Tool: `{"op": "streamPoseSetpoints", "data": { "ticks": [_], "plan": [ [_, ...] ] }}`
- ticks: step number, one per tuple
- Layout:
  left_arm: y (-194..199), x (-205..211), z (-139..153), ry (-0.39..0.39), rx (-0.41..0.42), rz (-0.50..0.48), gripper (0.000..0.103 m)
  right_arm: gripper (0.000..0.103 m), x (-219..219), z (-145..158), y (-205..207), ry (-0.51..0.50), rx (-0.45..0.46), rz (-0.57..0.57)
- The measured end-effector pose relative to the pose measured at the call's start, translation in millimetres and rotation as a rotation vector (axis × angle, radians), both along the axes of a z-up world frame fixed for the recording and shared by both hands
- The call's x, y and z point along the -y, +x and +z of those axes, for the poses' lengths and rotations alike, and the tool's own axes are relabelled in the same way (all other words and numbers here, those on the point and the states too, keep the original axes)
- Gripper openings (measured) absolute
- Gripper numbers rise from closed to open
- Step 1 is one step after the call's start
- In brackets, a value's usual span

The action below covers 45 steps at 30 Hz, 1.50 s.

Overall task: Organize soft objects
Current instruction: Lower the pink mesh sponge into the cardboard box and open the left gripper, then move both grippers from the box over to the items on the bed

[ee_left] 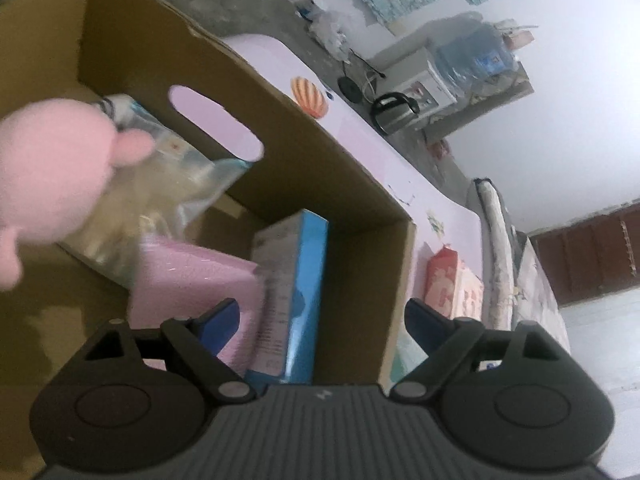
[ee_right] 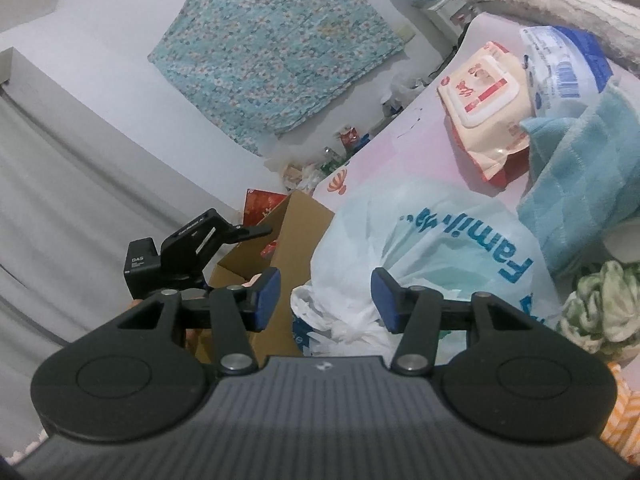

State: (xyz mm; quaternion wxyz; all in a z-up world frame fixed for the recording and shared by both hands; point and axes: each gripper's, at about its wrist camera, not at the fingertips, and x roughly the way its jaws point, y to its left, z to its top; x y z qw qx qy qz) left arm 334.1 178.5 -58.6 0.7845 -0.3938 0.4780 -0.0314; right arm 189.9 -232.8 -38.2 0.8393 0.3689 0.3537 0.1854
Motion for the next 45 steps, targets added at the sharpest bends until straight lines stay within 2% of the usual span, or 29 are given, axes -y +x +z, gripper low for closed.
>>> {"op": "streamPoseSetpoints", "data": {
  "ticks": [8, 17, 23, 27, 32, 36, 39, 42, 45],
  "plan": [
    [-5.2, 3.9, 12.9, 0.018, 0.032, -0.012, 0.09, 0.05, 5.5, -4.4, -1.4, 0.004, -0.001, -0.014],
    [-51.4, -11.4, 57.9, 0.131, 0.073, -0.023, 0.093, 0.052, 1.0, 9.0, -20.4, -0.022, 0.027, 0.016],
    [-107.7, -20.9, 92.1, 0.23, 0.126, -0.038, 0.096, 0.056, -22.6, 36.8, -30.0, -0.1, 0.073, 0.104],
    [-152.7, -26.8, 111.2, 0.296, 0.154, -0.037, 0.098, 0.072, -56.9, 66.4, -29.8, -0.148, 0.138, 0.21],
    [-209.6, -42.0, 121.0, 0.344, 0.214, -0.005, 0.101, 0.073, -99.1, 86.1, -23.7, -0.173, 0.146, 0.299],
    [-249.2, -52.0, 118.5, 0.373, 0.244, 0.035, 0.102, 0.073, -117.9, 91.6, -31.4, -0.159, 0.14, 0.324],
    [-272.2, -46.3, 117.2, 0.429, 0.271, 0.027, 0.102, 0.077, -124.2, 91.4, -51.5, -0.171, 0.164, 0.315],
    [-295.3, -32.4, 116.7, 0.479, 0.339, 0.007, 0.103, 0.083, -118.8, 81.4, -78.1, -0.199, 0.18, 0.277],
    [-314.1, -16.1, 110.7, 0.474, 0.398, -0.036, 0.103, 0.089, -100.3, 63.5, -108.6, -0.236, 0.164, 0.213]
  ]
}}
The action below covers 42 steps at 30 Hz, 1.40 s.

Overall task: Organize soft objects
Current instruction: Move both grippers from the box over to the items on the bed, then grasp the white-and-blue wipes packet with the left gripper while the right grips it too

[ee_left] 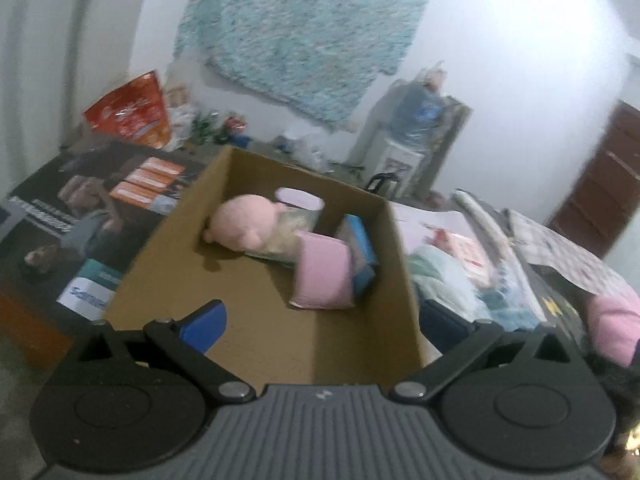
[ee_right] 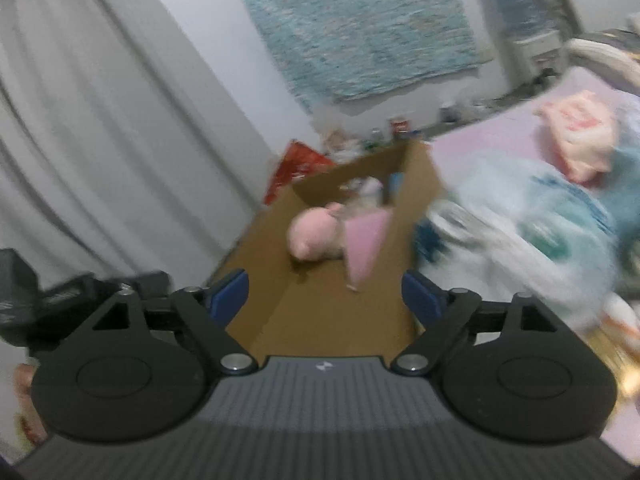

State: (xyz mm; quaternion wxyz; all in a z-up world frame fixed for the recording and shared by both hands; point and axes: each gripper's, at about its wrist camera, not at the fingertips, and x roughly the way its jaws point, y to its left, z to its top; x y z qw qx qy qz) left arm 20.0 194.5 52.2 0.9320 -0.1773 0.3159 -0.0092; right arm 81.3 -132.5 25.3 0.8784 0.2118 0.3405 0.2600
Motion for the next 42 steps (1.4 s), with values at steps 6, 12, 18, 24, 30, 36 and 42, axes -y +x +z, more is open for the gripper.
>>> {"op": "streamPoseSetpoints", "data": {
  "ticks": [6, 12, 18, 24, 30, 36, 42],
  "plan": [
    [-22.3, 38.0, -8.9, 0.001, 0.099, -0.138, 0.103, 0.091, 63.1, -38.7, -57.8, -0.056, -0.05, -0.159],
    [-26.6, 99.2, -8.9, 0.096, 0.119, -0.275, 0.103, 0.091, 133.3, -69.8, -95.3, -0.003, -0.127, -0.331],
    [-23.3, 153.6, -18.4, 0.118, 0.078, -0.388, 0.103, 0.091, 178.1, -78.5, -110.3, 0.05, -0.122, -0.406],
    [-10.7, 198.9, -23.2, 0.198, 0.065, -0.422, 0.103, 0.091, 200.2, -85.9, -110.7, 0.094, -0.118, -0.417],
    [35.4, 251.7, -19.4, 0.345, 0.057, -0.461, 0.103, 0.091, 217.8, -97.7, -100.7, 0.175, -0.128, -0.435],
    [89.1, 312.0, -25.1, 0.459, 0.055, -0.569, 0.103, 0.091, 231.0, -102.1, -85.6, 0.163, -0.11, -0.464],
    [139.5, 350.0, -22.5, 0.506, 0.017, -0.579, 0.1, 0.09, 250.1, -92.3, -58.3, 0.118, -0.062, -0.504]
  ]
}}
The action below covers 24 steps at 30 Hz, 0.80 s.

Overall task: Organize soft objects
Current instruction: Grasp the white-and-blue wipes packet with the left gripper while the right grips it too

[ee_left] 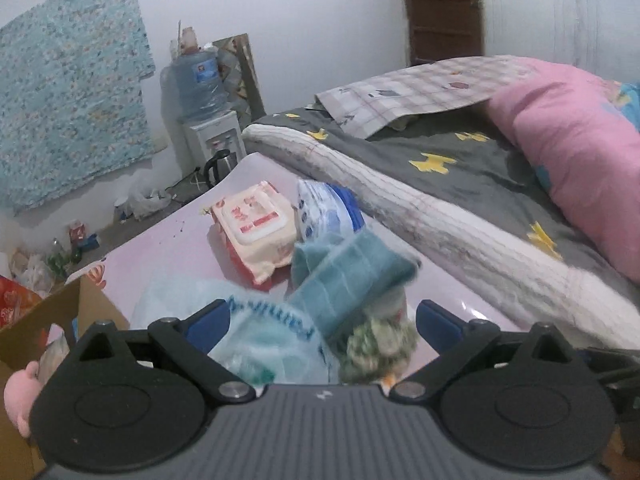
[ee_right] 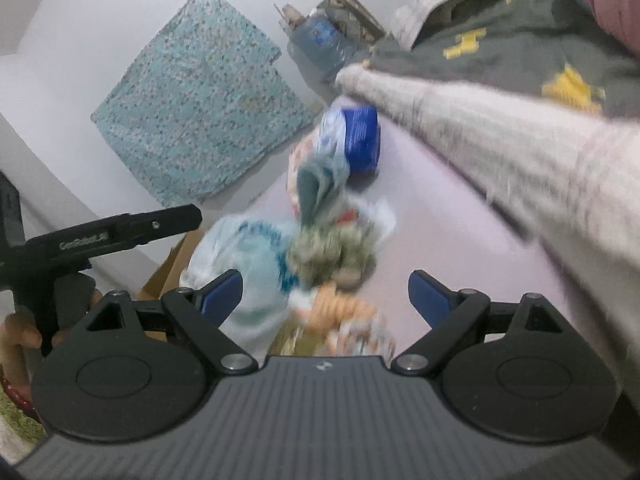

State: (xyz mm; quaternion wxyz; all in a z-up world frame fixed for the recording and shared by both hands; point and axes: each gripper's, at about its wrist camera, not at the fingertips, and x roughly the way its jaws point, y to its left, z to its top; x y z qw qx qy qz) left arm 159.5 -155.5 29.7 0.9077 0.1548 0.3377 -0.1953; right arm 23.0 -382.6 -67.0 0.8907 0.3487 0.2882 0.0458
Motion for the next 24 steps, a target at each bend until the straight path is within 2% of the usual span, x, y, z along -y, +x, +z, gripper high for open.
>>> {"op": "streamPoseSetpoints", "data": {
  "ticks": [4, 8, 11, 13, 15, 17, 21, 24],
  "plan": [
    [44.1, 2.2, 12.9, -0.056, -0.044, 0.083, 0.1, 0.09, 19.1, 15.6, 36.4, -0.002, 0.054, -0.028],
    [97.7, 0.6, 14.4, -0.137, -0.128, 0.16, 0.098, 0.09, 39.3, 21.5, 109.4, 0.027, 0.06, -0.009],
    [143.9, 5.5, 2.8, -0.204, -0.262, 0.174, 0.096, 0.09, 55.9, 6.6, 168.7, 0.125, 0.0, 0.0],
    [169.9, 9.5, -10.2, -0.235, -0.356, 0.179, 0.088, 0.088, 62.1, -5.6, 200.3, 0.176, -0.046, -0.012],
    [189.8, 13.6, -25.6, -0.26, -0.421, 0.19, 0.082, 0.08, 66.8, -19.1, 228.2, 0.208, -0.086, -0.031],
    [202.9, 18.4, -39.9, -0.267, -0.456, 0.194, 0.075, 0.075, 70.2, -31.9, 252.0, 0.246, -0.122, -0.037],
    [212.3, 28.9, -61.0, -0.222, -0.475, 0.174, 0.073, 0.071, 73.6, -55.5, 283.4, 0.287, -0.199, -0.068],
    [217.0, 34.2, -69.6, -0.207, -0.487, 0.153, 0.072, 0.071, 68.2, -69.3, 303.6, 0.29, -0.252, -0.042]
  ]
}}
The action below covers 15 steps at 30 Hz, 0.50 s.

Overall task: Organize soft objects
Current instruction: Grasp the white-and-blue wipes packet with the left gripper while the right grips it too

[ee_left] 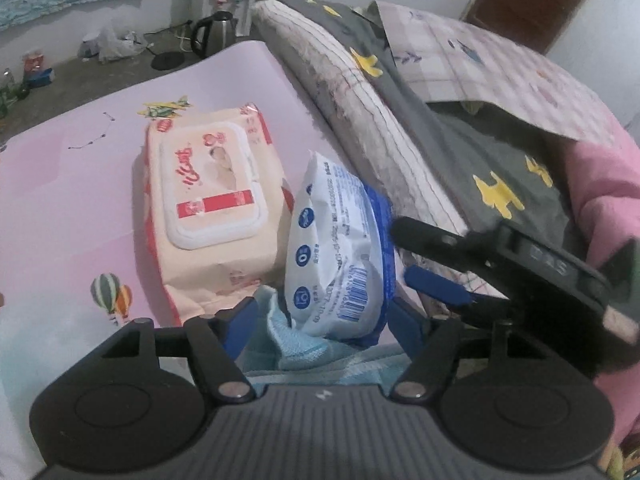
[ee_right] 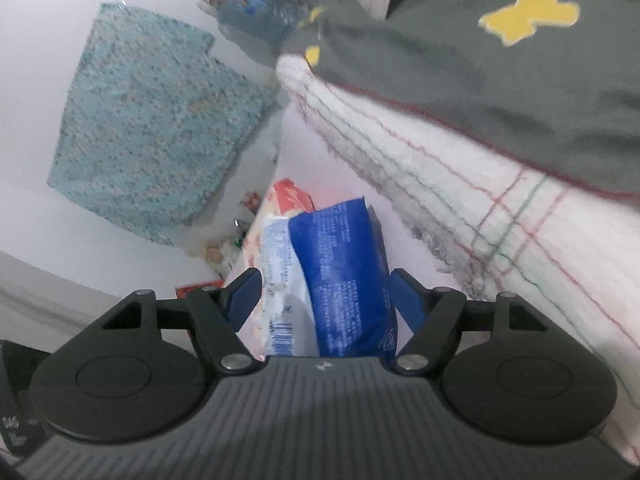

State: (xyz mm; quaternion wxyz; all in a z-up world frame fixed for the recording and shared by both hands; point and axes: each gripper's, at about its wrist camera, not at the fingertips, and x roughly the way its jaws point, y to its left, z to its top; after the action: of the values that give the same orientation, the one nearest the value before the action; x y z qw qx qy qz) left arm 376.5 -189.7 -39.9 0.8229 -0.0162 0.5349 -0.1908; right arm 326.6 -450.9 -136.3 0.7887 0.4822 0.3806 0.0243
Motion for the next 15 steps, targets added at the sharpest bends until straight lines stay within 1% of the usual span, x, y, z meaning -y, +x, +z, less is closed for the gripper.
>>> {"op": "streamPoseSetpoints", "data": {
  "ticks": [3, 6, 8, 12, 14, 15],
  "plan": [
    [4.6, 9.6, -5.8, 0.019, -0.007, -0.038, 0.072, 0.071, -5.8, -12.0, 16.8, 0.006, -0.048, 0.031],
    [9.4, 19.5, -13.1, 0.053, -0.021, -0.063, 0.07, 0.072, -9.3, -19.1, 30.2, 0.027, -0.064, 0.048],
    [13.8, 24.7, -17.4, 0.071, -0.029, -0.07, 0.065, 0.073, -9.0, -22.2, 34.9, 0.057, -0.072, 0.048],
    [20.2, 30.2, -21.6, 0.092, -0.03, -0.062, 0.066, 0.073, -5.9, -29.3, 44.8, 0.108, -0.085, 0.06],
    [20.6, 31.4, -21.7, 0.106, -0.016, -0.064, 0.064, 0.069, -4.7, -31.3, 47.3, 0.116, -0.081, 0.068],
    [20.1, 33.0, -20.4, 0.117, 0.0, -0.071, 0.064, 0.06, -5.4, -31.7, 48.3, 0.114, -0.076, 0.068]
  ]
}}
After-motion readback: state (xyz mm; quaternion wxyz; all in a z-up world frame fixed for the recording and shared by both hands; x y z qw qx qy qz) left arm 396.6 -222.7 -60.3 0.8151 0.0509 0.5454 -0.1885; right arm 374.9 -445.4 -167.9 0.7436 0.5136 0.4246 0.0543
